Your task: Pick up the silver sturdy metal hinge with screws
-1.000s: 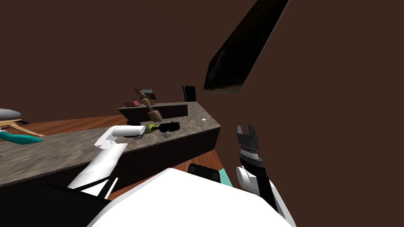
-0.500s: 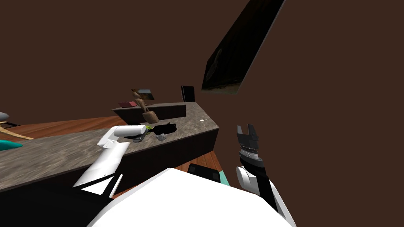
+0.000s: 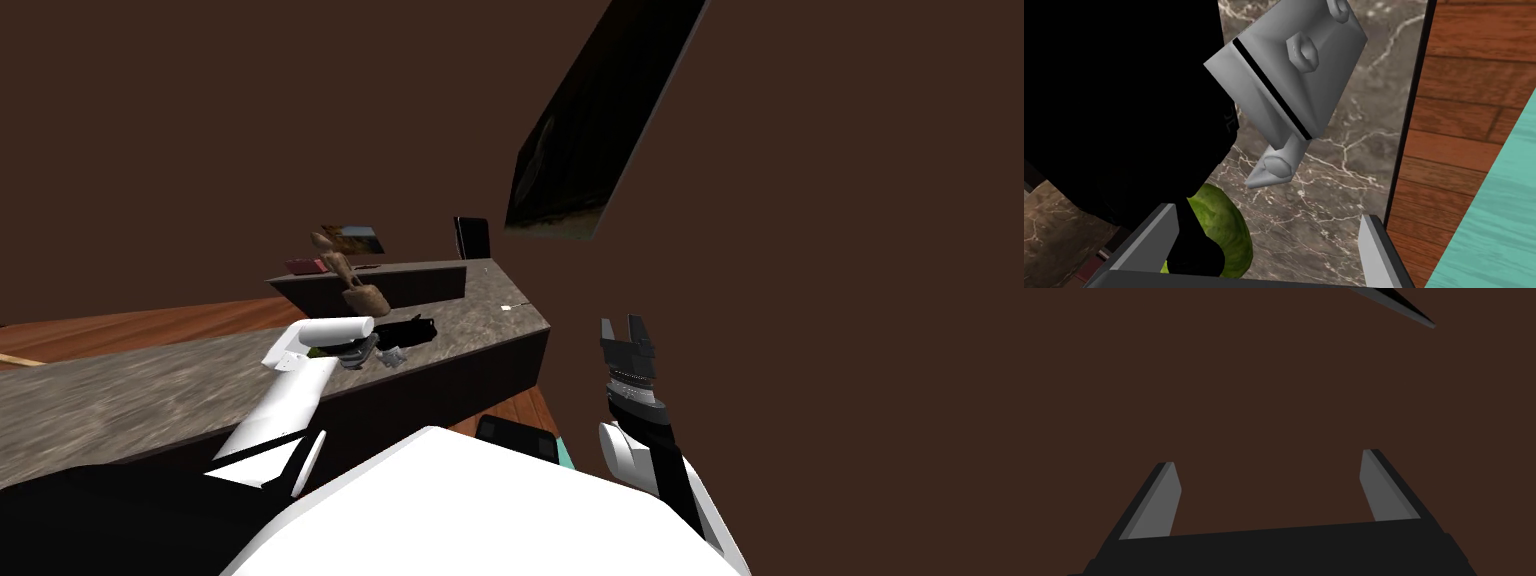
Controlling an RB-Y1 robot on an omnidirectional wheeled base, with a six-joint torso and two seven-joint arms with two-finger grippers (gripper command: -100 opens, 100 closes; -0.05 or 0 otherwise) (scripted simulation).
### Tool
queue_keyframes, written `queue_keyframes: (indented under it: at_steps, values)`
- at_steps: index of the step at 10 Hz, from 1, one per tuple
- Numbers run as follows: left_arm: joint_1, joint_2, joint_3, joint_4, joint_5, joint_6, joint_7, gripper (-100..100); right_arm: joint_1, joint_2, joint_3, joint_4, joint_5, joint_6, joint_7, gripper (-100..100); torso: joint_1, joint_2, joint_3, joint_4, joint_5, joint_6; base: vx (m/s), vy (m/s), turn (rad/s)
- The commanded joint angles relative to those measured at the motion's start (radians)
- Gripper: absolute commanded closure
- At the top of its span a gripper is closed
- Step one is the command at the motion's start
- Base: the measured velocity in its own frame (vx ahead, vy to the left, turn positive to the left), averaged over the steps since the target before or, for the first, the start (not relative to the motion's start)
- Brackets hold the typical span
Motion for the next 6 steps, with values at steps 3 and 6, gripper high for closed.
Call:
queue_keyframes:
  at_steps: [3,6]
  values:
    - [0.003,-0.032,0.004,0.02,0.012,0.069,-0.001,-100,0.0,0.0,0.0,0.0,0.0,0.0,0.0,0,0.001,0.0,0.0,0.0,0.0,0.0,0.085,-0.032,-0.029]
    - [-0.002,0.016,-0.045,0.057,0.059,0.015,0.017,-100,0.0,0.0,0.0,0.0,0.0,0.0,0.0,0,0.003,0.005,0.003,0.001,0.001,-0.001,0.016,-0.012,0.03]
